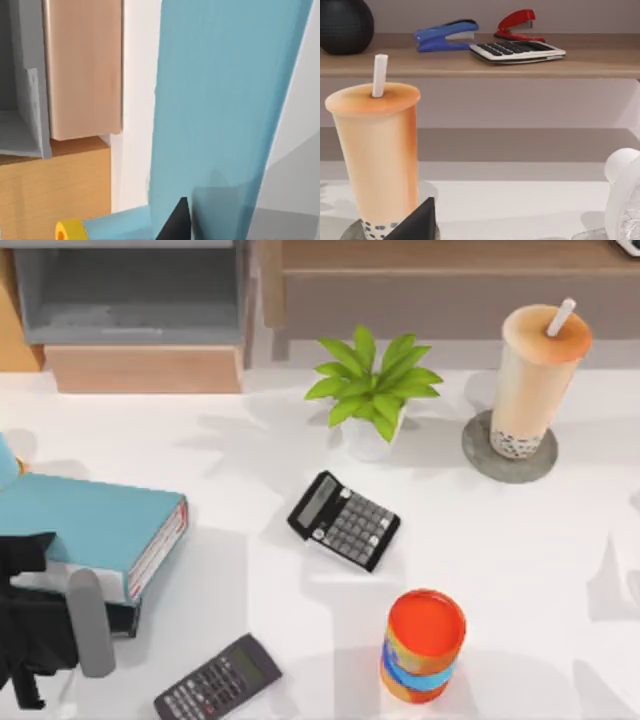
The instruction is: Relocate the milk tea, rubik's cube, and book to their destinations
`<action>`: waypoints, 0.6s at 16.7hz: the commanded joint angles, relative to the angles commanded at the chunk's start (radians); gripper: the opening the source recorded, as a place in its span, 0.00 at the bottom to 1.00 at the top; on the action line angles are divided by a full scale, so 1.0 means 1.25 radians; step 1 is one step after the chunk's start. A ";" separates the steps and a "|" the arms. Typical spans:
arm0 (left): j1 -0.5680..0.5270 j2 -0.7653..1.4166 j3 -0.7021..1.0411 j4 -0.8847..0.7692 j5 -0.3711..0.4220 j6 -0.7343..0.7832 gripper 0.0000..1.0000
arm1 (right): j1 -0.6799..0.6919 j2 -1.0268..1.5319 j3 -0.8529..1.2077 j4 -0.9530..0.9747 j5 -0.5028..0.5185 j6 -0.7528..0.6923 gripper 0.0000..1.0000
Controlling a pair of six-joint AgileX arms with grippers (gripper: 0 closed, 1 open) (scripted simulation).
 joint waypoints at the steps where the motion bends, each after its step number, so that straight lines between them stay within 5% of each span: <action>1: 0.025 -0.017 -0.027 0.002 0.001 0.030 0.00 | 0.000 0.000 0.000 0.000 0.000 0.000 1.00; 10: 0.060 -0.034 -0.047 0.019 -0.005 0.072 0.00 | 0.000 0.000 0.000 0.000 0.000 0.000 1.00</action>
